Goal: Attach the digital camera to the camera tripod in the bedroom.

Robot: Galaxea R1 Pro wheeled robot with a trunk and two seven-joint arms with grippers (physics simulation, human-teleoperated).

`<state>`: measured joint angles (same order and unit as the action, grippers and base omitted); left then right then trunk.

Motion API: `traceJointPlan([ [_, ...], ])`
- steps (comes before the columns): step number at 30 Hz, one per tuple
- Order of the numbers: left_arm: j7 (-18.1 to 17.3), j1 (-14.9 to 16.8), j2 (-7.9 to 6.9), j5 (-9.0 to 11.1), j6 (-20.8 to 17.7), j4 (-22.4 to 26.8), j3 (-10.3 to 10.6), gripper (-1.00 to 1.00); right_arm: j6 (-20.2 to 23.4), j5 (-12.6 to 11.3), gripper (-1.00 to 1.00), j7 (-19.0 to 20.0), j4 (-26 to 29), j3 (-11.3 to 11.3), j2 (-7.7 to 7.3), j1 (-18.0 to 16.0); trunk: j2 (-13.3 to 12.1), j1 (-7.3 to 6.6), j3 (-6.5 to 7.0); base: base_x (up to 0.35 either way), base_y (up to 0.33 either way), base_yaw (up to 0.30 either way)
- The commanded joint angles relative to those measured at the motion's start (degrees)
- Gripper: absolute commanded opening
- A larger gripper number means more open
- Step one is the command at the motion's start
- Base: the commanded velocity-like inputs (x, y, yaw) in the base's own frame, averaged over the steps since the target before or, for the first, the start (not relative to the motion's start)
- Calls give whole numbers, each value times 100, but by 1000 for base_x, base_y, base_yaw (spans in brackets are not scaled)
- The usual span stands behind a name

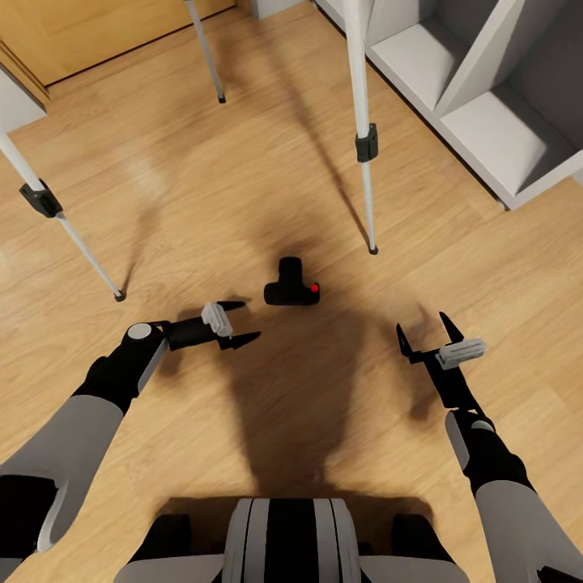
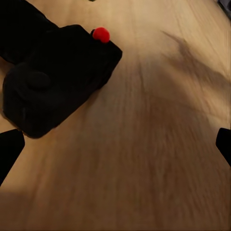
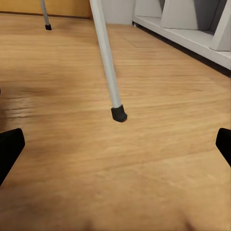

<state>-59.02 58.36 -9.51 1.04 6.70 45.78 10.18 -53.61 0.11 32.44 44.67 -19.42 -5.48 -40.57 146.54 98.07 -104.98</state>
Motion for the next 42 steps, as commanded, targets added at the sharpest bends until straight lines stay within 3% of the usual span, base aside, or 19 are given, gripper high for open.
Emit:
traceJointPlan([
  [1,-62,4,-8,10,37,6,20,100,-16,-1,100,35,-2,-18,3,-4,2,2,-2,0,0,0],
  [13,-306,3,-16,10,18,28,19,100,-18,-2,100,31,-2,-20,3,-4,18,33,-2,0,0,0],
  [17,-309,-97,-86,139,27,158,-76,100,-9,-2,100,20,-132,-24,-89,5,18,33,-2,0,0,0],
  [23,-336,-98,-90,128,8,179,-87,100,-9,-12,100,19,-216,-25,-124,5,18,33,-2,0,0,0],
  [34,-539,-42,-238,133,-213,220,-434,100,-9,-11,100,17,-294,-27,-125,5,18,33,-2,0,0,0],
  [42,-374,201,-282,72,-472,142,-692,100,-9,-8,100,9,-309,-25,-122,5,18,33,-2,0,0,0],
])
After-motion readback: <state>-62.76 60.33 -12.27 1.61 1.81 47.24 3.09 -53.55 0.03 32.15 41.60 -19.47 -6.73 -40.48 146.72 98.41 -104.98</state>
